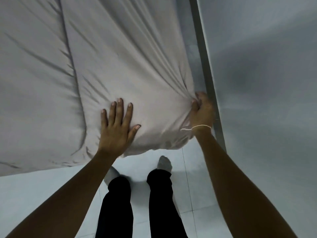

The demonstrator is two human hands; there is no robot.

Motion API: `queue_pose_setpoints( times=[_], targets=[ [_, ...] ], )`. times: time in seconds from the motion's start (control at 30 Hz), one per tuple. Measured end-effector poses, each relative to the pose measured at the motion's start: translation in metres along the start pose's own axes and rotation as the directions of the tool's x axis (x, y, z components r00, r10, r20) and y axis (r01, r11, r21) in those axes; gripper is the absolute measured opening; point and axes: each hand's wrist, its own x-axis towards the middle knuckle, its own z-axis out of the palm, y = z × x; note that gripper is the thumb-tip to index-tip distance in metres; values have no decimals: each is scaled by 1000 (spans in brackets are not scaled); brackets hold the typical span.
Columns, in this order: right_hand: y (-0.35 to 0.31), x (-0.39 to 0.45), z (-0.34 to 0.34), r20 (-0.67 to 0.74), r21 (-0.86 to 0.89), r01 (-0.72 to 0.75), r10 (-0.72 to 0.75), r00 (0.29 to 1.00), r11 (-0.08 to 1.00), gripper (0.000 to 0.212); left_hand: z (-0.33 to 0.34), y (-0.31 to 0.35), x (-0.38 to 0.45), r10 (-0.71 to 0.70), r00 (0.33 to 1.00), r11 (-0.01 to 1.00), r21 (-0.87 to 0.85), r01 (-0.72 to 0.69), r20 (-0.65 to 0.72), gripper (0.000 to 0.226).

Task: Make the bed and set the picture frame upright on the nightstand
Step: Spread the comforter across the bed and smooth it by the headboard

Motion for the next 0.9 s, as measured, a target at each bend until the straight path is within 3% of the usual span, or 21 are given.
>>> queue_pose_setpoints(
  times=[0.1,0.2,0.27,0.33,0.43,0.5,0.57,0.67,0.73,0.9],
  targets=[
    [12,14,-14,-14,-2,-39,39,999,999,21,0,4,-4,64,998,998,18,-64,-20,71],
    [1,10,-9,-74,-108,-99,92,993,989,31,-7,2,-7,36,998,999,-13,-37,-51,69],
    [-18,-4,-4,-84,-232,91,-113,990,968,44,-13,-5,-3,-10,996,999,-44,6,-90,67],
    [-34,-22,5,66,-286,340,-336,940,896,55,-18,-18,3,-116,986,991,-84,107,-123,67],
    [-28,-42,28,341,-363,529,-419,842,767,64,-13,-41,12,-264,960,958,-140,249,-98,68],
    [-10,-46,40,350,-426,468,-336,875,774,68,-1,-51,9,-294,953,952,-109,286,-68,66],
    [4,-47,45,247,-429,306,-216,945,850,70,9,-54,7,-297,953,952,-91,291,-60,65],
    [14,-52,44,122,-300,69,-34,992,951,74,10,-54,8,-310,950,946,-112,304,-47,65],
    [21,-54,37,138,-252,61,-27,990,966,73,8,-55,7,-310,950,945,-123,304,-26,65],
    [18,-47,14,316,-428,143,-1,949,892,75,-15,-60,4,-257,957,955,-114,272,134,70]
  ],
)
